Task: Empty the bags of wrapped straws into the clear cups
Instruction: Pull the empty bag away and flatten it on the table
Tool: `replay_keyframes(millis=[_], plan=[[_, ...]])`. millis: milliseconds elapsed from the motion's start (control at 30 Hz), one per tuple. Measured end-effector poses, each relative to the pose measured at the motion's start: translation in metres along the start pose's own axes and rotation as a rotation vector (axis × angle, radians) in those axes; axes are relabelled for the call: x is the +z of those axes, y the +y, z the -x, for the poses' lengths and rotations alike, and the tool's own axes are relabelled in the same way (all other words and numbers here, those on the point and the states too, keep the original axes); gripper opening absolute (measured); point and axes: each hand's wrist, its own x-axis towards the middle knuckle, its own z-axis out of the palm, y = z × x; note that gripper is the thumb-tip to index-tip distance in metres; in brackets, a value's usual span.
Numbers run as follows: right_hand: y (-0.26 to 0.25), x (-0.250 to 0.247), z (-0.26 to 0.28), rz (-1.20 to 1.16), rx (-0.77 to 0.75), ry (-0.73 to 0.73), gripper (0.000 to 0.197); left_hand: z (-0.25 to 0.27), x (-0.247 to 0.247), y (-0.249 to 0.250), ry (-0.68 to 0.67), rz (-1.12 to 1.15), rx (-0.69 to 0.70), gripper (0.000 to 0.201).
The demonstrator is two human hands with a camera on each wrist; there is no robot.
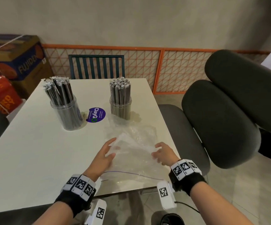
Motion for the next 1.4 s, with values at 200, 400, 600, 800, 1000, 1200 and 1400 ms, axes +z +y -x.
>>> replay_keyframes(millis=[200,400,600,800,1000,1200,1400], plan=[[-0.019,-0.038,-0.013,-0.055,-0.270,0.407,0.011,0.001,-0.026,-0.012,0.319,0.043,-0.036,0.052],[-0.018,-0.025,-0.025,-0.074,-0.331,0.131,0.021,0.002,-0.024,0.002,0.217,0.097,-0.170,0.021],[-0.021,-0.015,-0.025,0.002,-0.346,0.079,0.027,0.004,-0.044,0.016,0.020,0.616,-0.379,0.076],[-0.049,-0.021,-0.023,0.269,-0.371,0.121,0.053,0.006,-0.052,0.006,-0.141,0.089,-0.199,0.077],[-0.100,-0.029,-0.043,0.430,-0.449,0.005,0.086,0.005,-0.053,-0.009,-0.185,0.036,-0.164,0.044],[-0.113,-0.035,-0.060,0.479,-0.486,-0.185,0.015,0.015,-0.063,-0.006,-0.136,0.100,-0.216,0.033],[-0.136,-0.050,-0.070,0.441,-0.661,0.183,0.016,0.013,-0.048,-0.025,0.057,-0.099,-0.376,0.038]])
